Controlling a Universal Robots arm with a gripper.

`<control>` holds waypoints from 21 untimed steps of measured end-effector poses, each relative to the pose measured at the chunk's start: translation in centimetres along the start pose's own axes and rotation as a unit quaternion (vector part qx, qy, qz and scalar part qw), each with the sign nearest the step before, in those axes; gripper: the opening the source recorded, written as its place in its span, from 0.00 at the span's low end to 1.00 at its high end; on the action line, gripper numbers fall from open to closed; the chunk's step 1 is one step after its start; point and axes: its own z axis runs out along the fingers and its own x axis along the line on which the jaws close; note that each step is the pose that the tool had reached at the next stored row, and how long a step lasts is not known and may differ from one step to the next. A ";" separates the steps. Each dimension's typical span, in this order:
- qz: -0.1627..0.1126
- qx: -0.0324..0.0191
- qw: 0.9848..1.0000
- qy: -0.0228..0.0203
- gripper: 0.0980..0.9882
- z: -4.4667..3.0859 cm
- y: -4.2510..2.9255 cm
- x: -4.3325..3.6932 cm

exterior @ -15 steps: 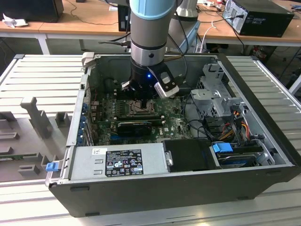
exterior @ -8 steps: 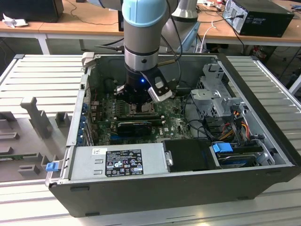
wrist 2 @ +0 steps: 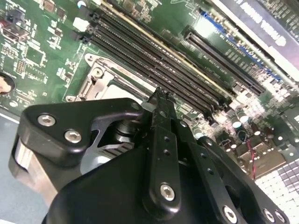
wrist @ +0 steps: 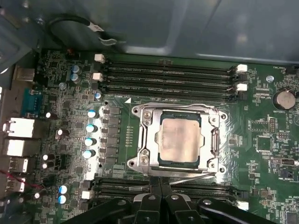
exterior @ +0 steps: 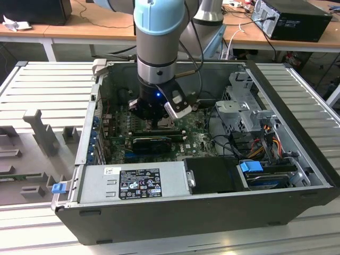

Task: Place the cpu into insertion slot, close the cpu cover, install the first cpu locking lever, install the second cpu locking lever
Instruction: 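Install the second cpu locking lever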

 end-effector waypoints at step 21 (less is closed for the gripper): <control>-0.022 -0.056 0.998 -0.002 0.01 1.76 -1.70 2.19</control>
